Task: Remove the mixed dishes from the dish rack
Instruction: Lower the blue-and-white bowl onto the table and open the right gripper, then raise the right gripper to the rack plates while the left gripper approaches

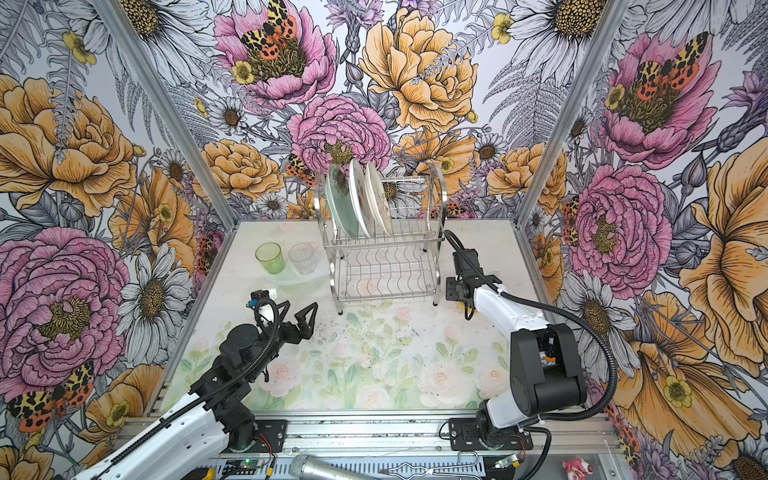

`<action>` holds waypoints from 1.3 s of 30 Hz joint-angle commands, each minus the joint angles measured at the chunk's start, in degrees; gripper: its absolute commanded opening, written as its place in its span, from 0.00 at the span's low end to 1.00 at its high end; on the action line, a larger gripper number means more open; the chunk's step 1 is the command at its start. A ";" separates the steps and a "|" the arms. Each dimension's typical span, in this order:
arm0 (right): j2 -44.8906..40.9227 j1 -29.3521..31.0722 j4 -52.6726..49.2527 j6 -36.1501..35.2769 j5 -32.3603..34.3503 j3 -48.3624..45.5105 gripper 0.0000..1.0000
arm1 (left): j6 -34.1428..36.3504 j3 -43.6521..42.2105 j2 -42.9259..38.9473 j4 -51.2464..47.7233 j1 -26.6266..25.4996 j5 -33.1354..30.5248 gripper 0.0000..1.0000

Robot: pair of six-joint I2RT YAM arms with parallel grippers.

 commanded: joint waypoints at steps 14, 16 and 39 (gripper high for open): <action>-10.87 -0.60 0.60 5.63 1.27 -2.12 0.62 | -2.37 6.16 3.32 -2.87 3.05 1.00 0.99; -13.40 -0.65 0.68 6.22 1.63 -3.44 0.66 | -3.86 7.91 4.14 -4.24 3.17 0.00 0.99; -33.40 0.47 2.79 1.54 -18.82 -1.98 0.69 | -1.23 32.50 17.49 -22.64 3.13 8.59 0.99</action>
